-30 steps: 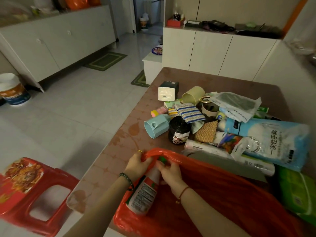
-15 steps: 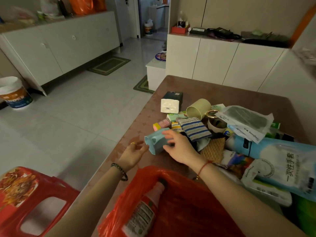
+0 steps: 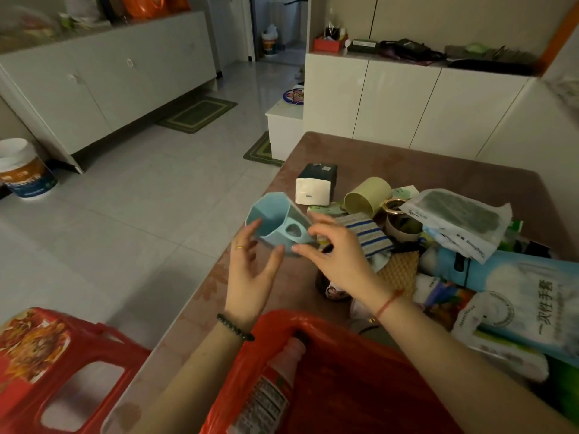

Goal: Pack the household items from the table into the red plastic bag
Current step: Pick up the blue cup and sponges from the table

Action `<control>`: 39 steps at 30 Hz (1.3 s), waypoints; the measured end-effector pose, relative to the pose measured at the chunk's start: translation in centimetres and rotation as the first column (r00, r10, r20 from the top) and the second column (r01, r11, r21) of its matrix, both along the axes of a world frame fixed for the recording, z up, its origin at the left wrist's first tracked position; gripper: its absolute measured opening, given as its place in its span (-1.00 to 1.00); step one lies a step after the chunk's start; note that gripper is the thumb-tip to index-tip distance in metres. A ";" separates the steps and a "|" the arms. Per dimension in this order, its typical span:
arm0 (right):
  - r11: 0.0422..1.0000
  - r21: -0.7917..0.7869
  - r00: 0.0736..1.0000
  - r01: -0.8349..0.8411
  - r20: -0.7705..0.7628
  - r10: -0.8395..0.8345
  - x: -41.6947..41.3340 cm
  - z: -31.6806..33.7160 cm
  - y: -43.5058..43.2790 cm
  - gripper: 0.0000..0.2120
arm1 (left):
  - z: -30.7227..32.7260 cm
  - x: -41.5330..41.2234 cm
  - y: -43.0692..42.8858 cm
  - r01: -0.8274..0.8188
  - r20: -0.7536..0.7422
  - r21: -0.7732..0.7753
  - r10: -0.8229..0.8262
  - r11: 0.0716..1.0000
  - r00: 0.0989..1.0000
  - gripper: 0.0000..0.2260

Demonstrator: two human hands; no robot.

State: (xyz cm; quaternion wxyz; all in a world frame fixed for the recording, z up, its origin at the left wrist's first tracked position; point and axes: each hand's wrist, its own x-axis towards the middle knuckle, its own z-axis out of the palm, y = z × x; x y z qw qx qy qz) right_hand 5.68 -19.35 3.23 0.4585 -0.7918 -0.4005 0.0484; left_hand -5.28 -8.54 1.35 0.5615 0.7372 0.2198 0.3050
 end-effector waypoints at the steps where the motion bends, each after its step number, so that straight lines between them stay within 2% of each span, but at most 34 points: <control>1: 0.994 0.107 0.995 0.009 -0.098 0.002 -1.5 0.5 -1.2 -0.86 | 0.7 -0.9 -0.9 0.036 0.063 -0.004 -0.035 0.999 0.997 -0.48; 3: 0.958 0.281 0.946 0.048 -0.322 0.047 -4.8 0.9 -3.9 -0.94 | 1.4 -2.7 -3.1 0.166 0.131 -0.124 -0.150 0.978 0.980 -0.35; 4: 0.925 0.364 0.889 0.110 -0.452 0.072 -6.6 0.8 -5.4 -0.99 | 1.4 -3.5 -4.3 0.231 0.146 -0.182 -0.206 0.956 0.968 -0.32; 6: 0.868 0.381 0.696 0.318 -0.715 0.059 -9.4 -0.5 -8.1 -0.84 | 0.6 -5.1 -6.3 0.319 0.123 -0.240 -0.297 0.917 0.947 -0.33; 8: 0.857 0.258 0.510 0.447 -0.860 -0.008 -11.9 -2.7 -10.7 -0.79 | -0.9 -6.9 -7.9 0.346 0.008 -0.273 -0.358 0.898 0.934 -0.37; 10: 0.891 0.072 0.419 0.448 -0.898 -0.137 -14.2 -4.9 -12.7 -0.89 | -2.5 -8.8 -9.3 0.372 -0.188 -0.244 -0.420 0.896 0.888 -0.33; 12: 0.883 -0.074 0.345 0.464 -0.902 -0.258 -15.7 -7.3 -13.9 -0.89 | -4.2 -10.4 -10.2 0.422 -0.426 -0.086 -0.416 0.903 0.803 -0.22; 14: 0.887 -0.154 0.297 0.436 -0.906 -0.303 -16.5 -8.7 -14.2 -0.91 | -5.3 -11.0 -10.6 0.510 -0.607 0.118 -0.344 0.852 0.716 -0.17; 17: 0.921 -0.184 0.259 0.344 -0.924 -0.282 -16.3 -9.8 -13.5 -0.93 | -5.6 -10.2 -10.9 0.583 -0.741 0.210 -0.262 0.785 0.618 -0.22; 20: 0.937 -0.135 0.248 0.323 -0.943 -0.221 -15.0 -10.3 -12.7 -0.71 | -5.7 -8.5 -11.0 0.580 -0.772 0.220 -0.223 0.785 0.595 -0.26; 23: 0.957 -0.128 0.292 0.259 -0.935 -0.203 -13.5 -9.8 -12.3 -0.66 | -5.8 -7.4 -10.5 0.565 -0.798 0.235 -0.176 0.791 0.577 -0.28; 25: 0.959 -0.225 0.379 0.172 -0.884 -0.275 -12.6 -8.9 -12.6 -0.67 | -5.8 -7.2 -10.3 0.559 -0.806 0.249 -0.152 0.791 0.572 -0.28; 27: 0.914 -0.405 0.549 0.016 -0.761 -0.346 -11.2 -7.3 -13.3 -0.71 | -5.5 -7.3 -9.9 0.578 -0.807 0.263 -0.152 0.772 0.570 -0.28; 29: 0.854 -0.511 0.691 -0.094 -0.651 -0.314 -8.8 -5.0 -14.1 -0.78 | -4.4 -6.9 -9.0 0.541 -0.737 0.299 -0.170 0.786 0.654 -0.35; 31: 0.886 -0.462 0.746 -0.036 -0.602 -0.284 -6.0 -2.4 -14.0 -0.83 | -2.7 -5.5 -7.7 0.427 -0.607 0.320 -0.163 0.846 0.778 -0.52; 33: 0.950 -0.268 0.654 0.161 -0.692 -0.306 -2.9 -0.8 -12.8 -0.80 | -1.2 -2.9 -6.5 0.319 -0.502 0.293 -0.139 0.901 0.854 -0.65; 35: 0.937 -0.107 0.504 0.333 -0.820 -0.273 0.4 -0.4 -10.6 -0.74 | -0.5 0.5 -5.5 0.254 -0.431 0.165 -0.162 0.953 0.888 -0.68; 37: 0.894 -0.130 0.402 0.429 -0.859 -0.318 3.7 -1.3 -8.1 -0.64 | -0.5 4.1 -4.8 0.240 -0.422 0.051 -0.197 0.969 0.885 -0.64; 39: 0.857 -0.194 0.322 0.477 -0.869 -0.376 6.1 -2.5 -6.0 -0.63 | -1.0 7.5 -4.2 0.258 -0.394 -0.098 -0.276 0.961 0.877 -0.58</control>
